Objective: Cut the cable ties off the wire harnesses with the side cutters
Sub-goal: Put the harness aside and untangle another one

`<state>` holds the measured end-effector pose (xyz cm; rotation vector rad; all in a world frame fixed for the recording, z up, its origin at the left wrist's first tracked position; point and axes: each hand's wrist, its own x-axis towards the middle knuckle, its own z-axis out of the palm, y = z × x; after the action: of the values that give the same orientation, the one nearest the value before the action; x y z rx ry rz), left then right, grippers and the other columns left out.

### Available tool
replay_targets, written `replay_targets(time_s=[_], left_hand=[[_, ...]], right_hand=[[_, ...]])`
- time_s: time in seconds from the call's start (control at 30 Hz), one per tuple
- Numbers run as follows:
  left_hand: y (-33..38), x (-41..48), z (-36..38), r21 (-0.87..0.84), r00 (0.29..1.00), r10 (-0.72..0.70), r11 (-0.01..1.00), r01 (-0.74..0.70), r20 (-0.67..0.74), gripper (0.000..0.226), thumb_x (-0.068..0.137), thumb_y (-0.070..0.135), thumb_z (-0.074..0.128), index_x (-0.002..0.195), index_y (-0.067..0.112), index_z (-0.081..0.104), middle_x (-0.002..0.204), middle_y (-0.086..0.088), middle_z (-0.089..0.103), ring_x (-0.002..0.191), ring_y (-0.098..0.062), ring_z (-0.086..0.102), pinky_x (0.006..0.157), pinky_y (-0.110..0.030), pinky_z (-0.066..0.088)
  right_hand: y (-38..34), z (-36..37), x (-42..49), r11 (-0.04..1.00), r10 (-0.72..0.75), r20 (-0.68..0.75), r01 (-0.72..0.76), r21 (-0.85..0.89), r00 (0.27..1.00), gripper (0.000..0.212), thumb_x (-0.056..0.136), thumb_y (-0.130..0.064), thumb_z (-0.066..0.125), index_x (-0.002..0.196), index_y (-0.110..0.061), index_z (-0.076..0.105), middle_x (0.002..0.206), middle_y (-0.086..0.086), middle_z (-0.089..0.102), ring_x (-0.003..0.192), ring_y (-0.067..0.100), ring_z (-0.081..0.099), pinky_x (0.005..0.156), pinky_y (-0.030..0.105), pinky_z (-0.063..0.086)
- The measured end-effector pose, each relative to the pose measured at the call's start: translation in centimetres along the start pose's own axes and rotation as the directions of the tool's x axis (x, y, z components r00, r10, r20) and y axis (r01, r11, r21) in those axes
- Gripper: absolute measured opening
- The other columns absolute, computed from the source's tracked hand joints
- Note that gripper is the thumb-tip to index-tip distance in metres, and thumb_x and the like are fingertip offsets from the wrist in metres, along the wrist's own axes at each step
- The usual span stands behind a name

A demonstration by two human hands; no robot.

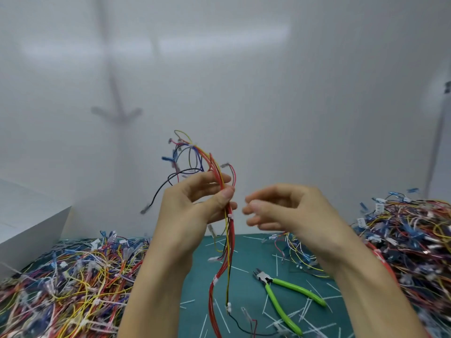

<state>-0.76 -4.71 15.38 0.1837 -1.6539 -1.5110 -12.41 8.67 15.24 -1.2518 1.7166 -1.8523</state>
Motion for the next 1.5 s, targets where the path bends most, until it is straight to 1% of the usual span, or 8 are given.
replay_targets(time_s=[0.1,0.2,0.43,0.6,0.83,1.1,1.23,1.5], left_hand=[[0.1,0.0,-0.1,-0.045,1.000,-0.011,0.999,0.010,-0.008,0.016,0.084,0.004,0.071,0.098,0.010,0.073,0.088,-0.013,0.075,0.073,-0.023,0.074,0.063,-0.024,0.058],[0.0,-0.1,0.2,-0.095,1.000,-0.020,0.995,0.019,-0.009,0.017,0.084,0.007,0.070,0.101,0.009,0.073,0.090,-0.015,0.074,0.075,-0.022,0.073,0.062,-0.024,0.057],[-0.1,0.1,0.2,-0.194,1.000,-0.016,0.981,0.011,-0.026,0.027,0.077,0.013,0.073,0.101,0.003,0.072,0.086,-0.013,0.075,0.084,-0.023,0.074,0.070,-0.025,0.059],[0.1,0.1,0.1,-0.076,1.000,-0.009,0.997,0.009,0.000,0.020,0.083,0.020,0.071,0.100,0.009,0.075,0.093,-0.011,0.076,0.088,-0.020,0.074,0.072,-0.020,0.057],[0.4,0.1,-1.0,-0.107,1.000,-0.023,0.994,0.024,0.005,0.034,0.070,0.023,0.073,0.102,0.010,0.075,0.098,-0.007,0.077,0.096,-0.019,0.073,0.077,-0.019,0.057],[0.3,-0.3,-1.4,0.206,0.966,-0.131,0.975,0.085,0.224,0.042,0.061,0.030,0.081,0.100,0.015,0.073,0.097,-0.002,0.076,0.086,-0.012,0.073,0.079,-0.025,0.059],[-0.5,-0.2,-1.6,0.498,0.913,-0.284,0.861,0.109,0.292,0.019,0.079,0.029,0.078,0.094,0.019,0.073,0.090,0.002,0.076,0.082,-0.013,0.074,0.074,-0.024,0.057],[-1.9,0.2,-2.4,0.569,0.844,-0.445,0.794,0.217,0.299,0.017,0.088,0.035,0.069,0.096,0.020,0.074,0.093,0.004,0.077,0.087,-0.008,0.073,0.079,-0.024,0.060]], right_hand=[[0.2,0.8,-0.2,0.990,0.085,0.181,-0.063,-0.123,0.980,0.012,0.084,-0.023,0.074,0.094,-0.017,0.077,0.090,0.003,0.078,0.085,0.015,0.075,0.083,0.029,0.057],[0.3,1.7,-0.1,0.986,0.115,0.243,-0.080,-0.146,0.963,0.012,0.086,-0.021,0.073,0.096,-0.018,0.078,0.090,0.002,0.078,0.086,0.013,0.075,0.083,0.027,0.058],[0.2,2.4,-0.2,0.997,0.052,0.098,-0.057,0.059,0.994,0.010,0.087,-0.004,0.070,0.086,-0.008,0.079,0.083,0.013,0.077,0.083,0.032,0.075,0.081,0.041,0.060],[0.3,2.5,-0.1,0.985,0.028,-0.002,-0.027,0.170,1.000,0.015,0.089,0.000,0.065,0.086,-0.008,0.078,0.077,0.016,0.076,0.067,0.024,0.074,0.060,0.025,0.059],[0.4,2.1,0.3,0.944,0.022,-0.161,0.033,0.329,0.987,0.016,0.090,-0.004,0.064,0.083,-0.010,0.077,0.076,0.012,0.076,0.067,0.020,0.075,0.056,0.020,0.056],[0.3,1.1,0.7,0.906,-0.005,-0.308,0.134,0.401,0.952,0.023,0.088,-0.010,0.064,0.073,-0.013,0.080,0.079,0.011,0.077,0.071,0.018,0.075,0.059,0.021,0.057],[0.2,0.3,0.8,0.859,0.007,-0.387,0.193,0.474,0.922,0.013,0.089,-0.009,0.063,0.086,-0.009,0.075,0.077,0.007,0.076,0.071,0.017,0.075,0.058,0.022,0.057],[-0.1,-1.0,0.6,0.813,-0.052,-0.482,0.318,0.488,0.875,0.015,0.094,-0.009,0.059,0.091,-0.009,0.073,0.081,0.004,0.077,0.075,0.013,0.074,0.062,0.021,0.057]])
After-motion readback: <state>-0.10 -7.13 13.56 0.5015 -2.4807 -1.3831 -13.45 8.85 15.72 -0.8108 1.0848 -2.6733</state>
